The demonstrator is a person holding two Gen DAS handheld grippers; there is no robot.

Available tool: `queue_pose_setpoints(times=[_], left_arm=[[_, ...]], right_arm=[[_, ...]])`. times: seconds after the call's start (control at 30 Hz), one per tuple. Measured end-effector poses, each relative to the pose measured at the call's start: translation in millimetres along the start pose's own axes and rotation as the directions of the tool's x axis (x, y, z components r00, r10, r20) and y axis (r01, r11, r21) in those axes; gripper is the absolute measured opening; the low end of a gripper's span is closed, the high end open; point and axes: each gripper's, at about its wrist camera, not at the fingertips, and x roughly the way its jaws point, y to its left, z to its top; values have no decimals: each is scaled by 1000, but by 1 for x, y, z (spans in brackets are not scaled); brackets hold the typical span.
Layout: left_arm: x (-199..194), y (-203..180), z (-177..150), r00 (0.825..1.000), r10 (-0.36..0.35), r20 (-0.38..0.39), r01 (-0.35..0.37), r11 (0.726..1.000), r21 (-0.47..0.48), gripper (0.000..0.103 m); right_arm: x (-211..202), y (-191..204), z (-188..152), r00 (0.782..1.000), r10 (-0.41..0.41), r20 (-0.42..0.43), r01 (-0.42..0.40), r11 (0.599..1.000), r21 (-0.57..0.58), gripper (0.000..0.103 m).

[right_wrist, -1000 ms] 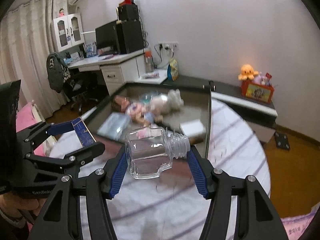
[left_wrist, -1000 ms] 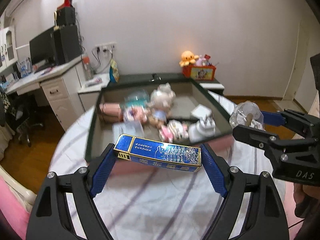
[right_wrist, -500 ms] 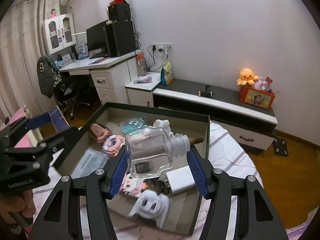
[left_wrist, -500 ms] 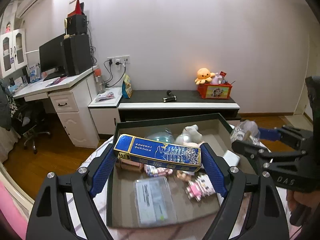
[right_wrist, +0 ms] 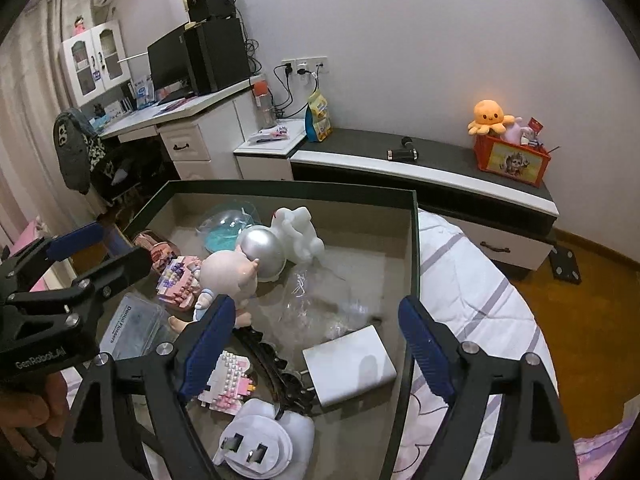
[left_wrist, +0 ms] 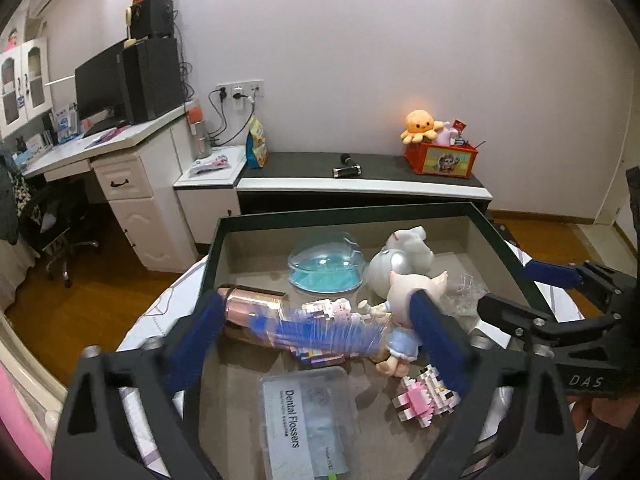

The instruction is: Organize rigid objects

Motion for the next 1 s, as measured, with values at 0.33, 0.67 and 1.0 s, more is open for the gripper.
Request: queue_pose_setpoints(times=[0.33,0.67,1.0], left_arm=[[-69,13,-9,995,17,100,-13,999,-36,103],[-161,21,-39,979,41,198,-31,998,-53,103],[-224,21,-81,974,40,222,-24,997,-74,103]], right_arm=[[-56,13,-11,989,-74,125,67,996,64,103],[-154,66,-38,952,-141,273,138,990,31,103],[-218,83,-77,927,-172,335,163,985,56,103]])
